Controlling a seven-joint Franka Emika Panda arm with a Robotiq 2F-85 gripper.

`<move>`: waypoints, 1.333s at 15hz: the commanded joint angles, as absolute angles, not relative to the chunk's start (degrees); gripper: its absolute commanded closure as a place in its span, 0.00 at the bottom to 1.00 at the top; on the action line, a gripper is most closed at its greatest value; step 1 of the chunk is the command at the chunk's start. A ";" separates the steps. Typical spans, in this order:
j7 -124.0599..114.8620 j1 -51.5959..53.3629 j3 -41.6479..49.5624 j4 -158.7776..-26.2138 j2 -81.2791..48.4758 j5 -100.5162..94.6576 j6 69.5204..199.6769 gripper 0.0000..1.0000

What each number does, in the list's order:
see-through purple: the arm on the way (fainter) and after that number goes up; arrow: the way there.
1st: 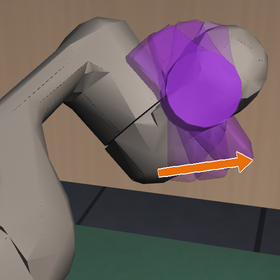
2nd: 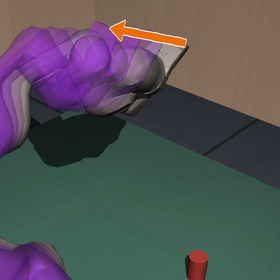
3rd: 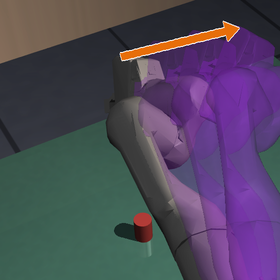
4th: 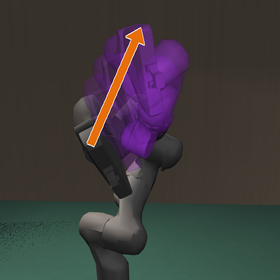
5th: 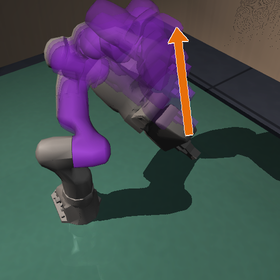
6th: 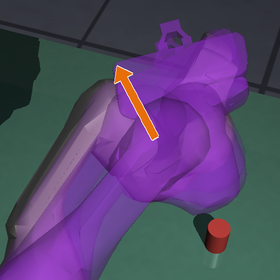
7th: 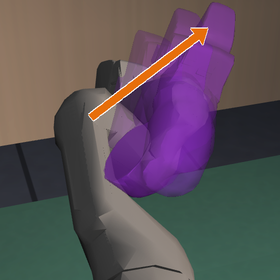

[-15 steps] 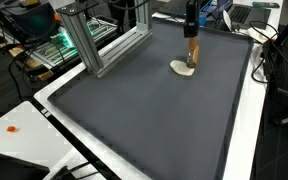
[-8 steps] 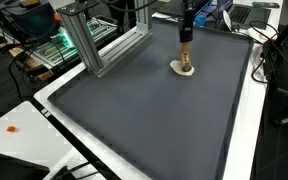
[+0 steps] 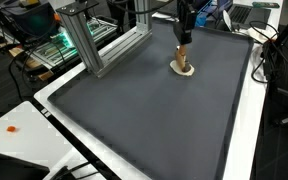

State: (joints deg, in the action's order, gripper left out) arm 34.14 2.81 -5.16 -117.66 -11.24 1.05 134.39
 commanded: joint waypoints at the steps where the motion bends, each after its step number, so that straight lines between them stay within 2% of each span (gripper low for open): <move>1: 37.60 2.14 -5.89 -118.74 -10.87 -0.53 134.15 0.65; 20: 31.67 3.50 -7.44 -120.72 -12.17 0.35 140.02 0.65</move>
